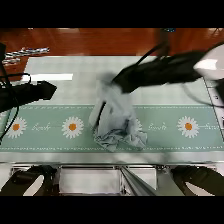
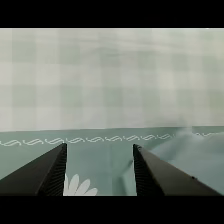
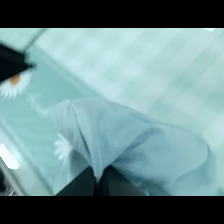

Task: Fold the shirts.

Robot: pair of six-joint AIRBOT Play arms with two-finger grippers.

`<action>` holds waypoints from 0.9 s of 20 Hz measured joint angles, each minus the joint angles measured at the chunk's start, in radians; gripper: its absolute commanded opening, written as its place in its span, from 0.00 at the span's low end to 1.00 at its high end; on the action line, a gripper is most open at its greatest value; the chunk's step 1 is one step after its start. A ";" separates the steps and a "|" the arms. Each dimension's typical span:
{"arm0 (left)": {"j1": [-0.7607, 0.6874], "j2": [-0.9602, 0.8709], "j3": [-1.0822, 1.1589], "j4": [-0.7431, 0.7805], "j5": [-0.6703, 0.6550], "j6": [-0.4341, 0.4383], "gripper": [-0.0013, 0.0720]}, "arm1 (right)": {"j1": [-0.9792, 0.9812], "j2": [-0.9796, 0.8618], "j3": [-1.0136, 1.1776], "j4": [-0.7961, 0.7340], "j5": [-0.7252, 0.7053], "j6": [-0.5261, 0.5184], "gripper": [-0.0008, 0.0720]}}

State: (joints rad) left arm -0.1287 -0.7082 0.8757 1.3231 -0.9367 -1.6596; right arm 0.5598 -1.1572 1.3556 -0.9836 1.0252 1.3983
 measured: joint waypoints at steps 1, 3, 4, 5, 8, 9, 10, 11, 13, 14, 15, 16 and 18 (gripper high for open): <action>0.000 -0.003 0.000 0.001 0.000 0.002 0.71 | 0.055 -0.046 -0.041 0.013 -0.039 0.010 0.04; 0.000 -0.008 0.000 0.001 -0.007 0.004 0.71 | 0.138 -0.138 -0.089 0.048 -0.105 0.024 0.21; 0.000 -0.013 0.000 0.000 -0.019 0.004 0.71 | 0.171 -0.185 -0.105 0.074 -0.133 0.029 0.58; 0.000 -0.018 -0.002 0.000 -0.034 0.006 0.71 | 0.189 -0.223 -0.114 0.098 -0.163 0.032 0.58; 0.026 -0.043 -0.002 0.047 -0.078 0.018 0.71 | 0.146 -0.280 -0.100 0.135 -0.190 0.036 0.57; 0.061 -0.051 -0.002 0.076 -0.095 0.015 0.71 | 0.096 -0.277 -0.082 0.141 -0.172 0.037 0.57; 0.105 -0.058 -0.002 0.092 -0.114 0.009 0.71 | 0.026 -0.261 -0.061 0.143 -0.140 0.040 0.57; 0.158 -0.063 -0.003 0.094 -0.132 0.003 0.71 | -0.049 -0.234 -0.047 0.145 -0.106 0.040 0.57; 0.286 -0.074 -0.022 0.068 -0.171 -0.001 0.71 | -0.230 -0.153 -0.033 0.099 -0.033 0.052 0.57; 0.349 -0.080 -0.045 0.016 -0.194 0.011 0.71 | -0.315 -0.107 -0.039 0.050 -0.002 0.068 0.57; 0.396 -0.088 -0.074 -0.056 -0.220 0.039 0.71 | -0.407 -0.054 -0.061 -0.015 0.025 0.091 0.57; 0.434 -0.097 -0.116 -0.141 -0.249 0.086 0.71 | -0.491 -0.003 -0.095 -0.076 0.057 0.109 0.57; 0.461 -0.117 -0.212 -0.296 -0.291 0.190 0.71 | -0.652 0.101 -0.204 -0.159 0.092 0.136 0.57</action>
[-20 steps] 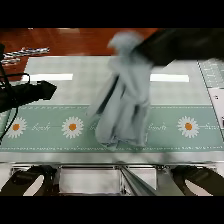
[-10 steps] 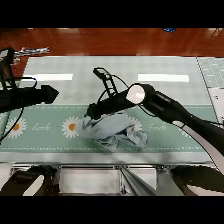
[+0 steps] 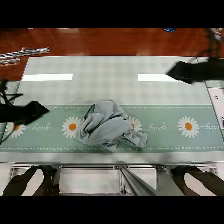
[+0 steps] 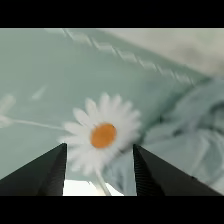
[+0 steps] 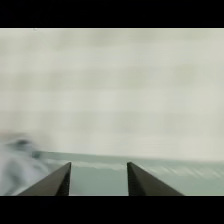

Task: Fold the shirts.

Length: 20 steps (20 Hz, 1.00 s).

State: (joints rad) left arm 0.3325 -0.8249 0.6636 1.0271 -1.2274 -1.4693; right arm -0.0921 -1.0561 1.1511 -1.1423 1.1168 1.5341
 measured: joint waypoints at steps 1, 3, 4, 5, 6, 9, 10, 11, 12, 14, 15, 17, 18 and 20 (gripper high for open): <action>-0.007 -0.012 -0.052 -0.061 -0.019 0.048 0.71 | -0.071 0.052 -0.076 -0.013 0.023 -0.002 0.57; -0.049 -0.044 -0.137 -0.139 -0.018 0.121 0.71 | -0.171 0.144 -0.233 0.007 0.043 -0.035 0.57; -0.079 -0.066 -0.167 -0.167 -0.001 0.149 0.71 | -0.202 0.180 -0.308 0.026 0.055 -0.055 0.57; -0.115 -0.093 -0.191 -0.194 0.011 0.174 0.71 | -0.225 0.214 -0.383 0.058 0.061 -0.077 0.57; -0.151 -0.123 -0.206 -0.229 0.032 0.197 0.71 | -0.241 0.235 -0.446 0.082 0.068 -0.096 0.57; -0.272 -0.229 -0.224 -0.337 0.087 0.279 0.71 | -0.270 0.275 -0.580 0.149 0.080 -0.137 0.57; -0.311 -0.272 -0.218 -0.360 0.105 0.300 0.71 | -0.274 0.282 -0.606 0.167 0.080 -0.146 0.57; -0.342 -0.313 -0.208 -0.375 0.115 0.314 0.71 | -0.277 0.287 -0.624 0.175 0.084 -0.151 0.57; -0.373 -0.357 -0.190 -0.393 0.127 0.326 0.59 | -0.280 0.291 -0.637 0.184 0.093 -0.155 0.57; -0.415 -0.433 -0.150 -0.408 0.134 0.340 0.03 | -0.283 0.294 -0.653 0.195 0.119 -0.162 0.57; -0.428 -0.462 -0.130 -0.412 0.138 0.346 0.04 | -0.284 0.296 -0.661 0.196 0.142 -0.165 0.57; -0.445 -0.501 -0.093 -0.418 0.139 0.350 0.04 | -0.285 0.298 -0.682 0.194 0.189 -0.167 0.57; -0.450 -0.513 -0.077 -0.422 0.140 0.352 0.04 | -0.285 0.298 -0.699 0.194 0.207 -0.169 0.57; -0.456 -0.527 -0.052 -0.425 0.140 0.356 0.04 | -0.285 0.299 -0.745 0.198 0.232 -0.168 0.57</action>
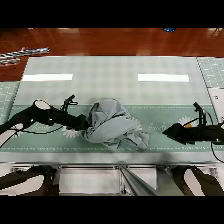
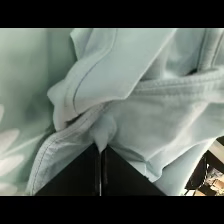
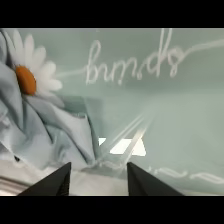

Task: Fold the shirts.

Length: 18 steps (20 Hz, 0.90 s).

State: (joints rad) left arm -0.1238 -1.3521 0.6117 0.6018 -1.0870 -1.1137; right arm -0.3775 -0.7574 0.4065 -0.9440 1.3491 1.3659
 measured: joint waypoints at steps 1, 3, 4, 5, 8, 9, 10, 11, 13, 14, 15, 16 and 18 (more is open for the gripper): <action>-0.002 -0.005 0.009 -0.002 0.001 0.000 0.04 | 0.000 0.000 -0.022 0.011 0.004 0.000 0.57; -0.004 -0.010 0.020 -0.003 0.002 0.001 0.04 | 0.000 0.000 -0.060 0.035 0.006 0.000 0.57; -0.005 -0.012 0.023 -0.003 0.002 0.001 0.04 | 0.000 0.000 -0.071 0.038 0.000 0.000 0.57; -0.006 -0.013 0.026 -0.004 0.003 0.001 0.04 | 0.000 0.000 -0.080 0.044 -0.012 0.003 0.57; -0.006 -0.015 0.030 -0.004 0.002 0.002 0.04 | 0.037 -0.024 -0.095 0.061 -0.040 0.008 0.57; -0.006 -0.015 0.030 -0.004 0.002 0.002 0.04 | 0.075 -0.045 -0.097 0.068 -0.053 0.015 0.57; -0.006 -0.015 0.031 -0.004 0.002 0.002 0.04 | 0.121 -0.072 -0.098 0.076 -0.080 0.019 0.57; -0.006 -0.015 0.031 -0.004 0.002 0.003 0.04 | 0.167 -0.101 -0.100 0.085 -0.111 0.024 0.57; -0.006 -0.015 0.031 -0.004 0.002 0.003 0.04 | 0.266 -0.173 -0.100 0.128 -0.190 0.034 0.57; -0.006 -0.016 0.031 -0.004 0.002 0.002 0.04 | 0.306 -0.206 -0.100 0.149 -0.227 0.034 0.57; -0.006 -0.016 0.031 -0.004 0.002 0.002 0.04 | 0.343 -0.238 -0.099 0.183 -0.257 0.037 0.55; -0.007 -0.016 0.031 -0.004 0.003 0.002 0.04 | 0.381 -0.269 -0.099 0.225 -0.286 0.028 0.46; -0.007 -0.016 0.031 -0.004 0.002 0.002 0.04 | 0.447 -0.316 -0.094 0.289 -0.352 -0.005 0.17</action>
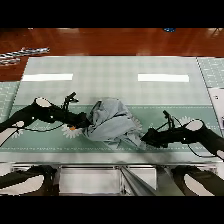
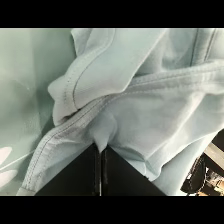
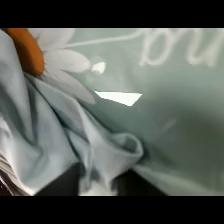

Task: Fold the shirts.

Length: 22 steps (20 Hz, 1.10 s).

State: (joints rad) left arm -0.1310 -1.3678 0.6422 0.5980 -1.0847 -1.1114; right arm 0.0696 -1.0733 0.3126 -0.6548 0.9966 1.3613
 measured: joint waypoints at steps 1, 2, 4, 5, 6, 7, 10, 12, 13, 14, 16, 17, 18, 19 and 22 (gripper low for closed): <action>0.000 0.000 0.001 0.000 0.000 0.000 0.04 | 0.029 -0.016 0.010 0.024 -0.028 -0.021 0.04; 0.002 0.000 0.005 0.000 -0.002 0.000 0.04 | 0.056 -0.028 0.030 0.049 -0.047 -0.046 0.04; 0.016 0.007 0.036 0.000 -0.023 0.000 0.03 | 0.087 -0.041 0.103 0.089 -0.027 -0.087 0.04; 0.030 0.017 0.064 0.000 -0.042 0.000 0.04 | 0.095 -0.043 0.158 0.092 -0.005 -0.097 0.04; 0.051 0.035 0.107 0.000 -0.067 -0.001 0.03 | 0.097 -0.039 0.232 0.088 0.014 -0.100 0.04; 0.075 0.059 0.156 0.000 -0.094 -0.003 0.04 | 0.091 -0.032 0.322 0.064 0.042 -0.090 0.04; 0.162 0.151 0.367 -0.003 -0.147 -0.056 0.03 | 0.052 -0.008 0.644 -0.049 0.098 -0.026 0.04; 0.210 0.204 0.542 -0.006 -0.159 -0.097 0.04 | 0.021 0.002 0.888 -0.124 0.122 0.022 0.04; 0.230 0.227 0.640 -0.006 -0.174 -0.116 0.03 | 0.008 0.005 1.015 -0.162 0.136 0.043 0.04; 0.245 0.243 0.730 -0.007 -0.172 -0.132 0.03 | -0.002 0.006 1.127 -0.192 0.150 0.058 0.04; 0.270 0.270 0.912 -0.008 -0.177 -0.164 0.03 | -0.014 0.010 1.349 -0.257 0.195 0.085 0.04; 0.278 0.282 0.992 -0.007 -0.178 -0.176 0.03 | -0.018 0.013 1.450 -0.287 0.222 0.097 0.04; 0.285 0.296 1.071 -0.002 -0.179 -0.183 0.03 | -0.020 0.021 1.530 -0.315 0.250 0.101 0.04; 0.290 0.309 1.135 0.008 -0.180 -0.188 0.04 | -0.022 0.037 1.597 -0.345 0.275 0.107 0.04; 0.307 0.365 1.271 0.064 -0.208 -0.191 0.04 | -0.025 0.116 1.699 -0.452 0.340 0.117 0.04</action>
State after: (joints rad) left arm 0.1757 -1.0027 1.9129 0.6621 -1.2926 -1.3025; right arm 0.0444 -0.9569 2.0121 -1.1069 1.3369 1.4788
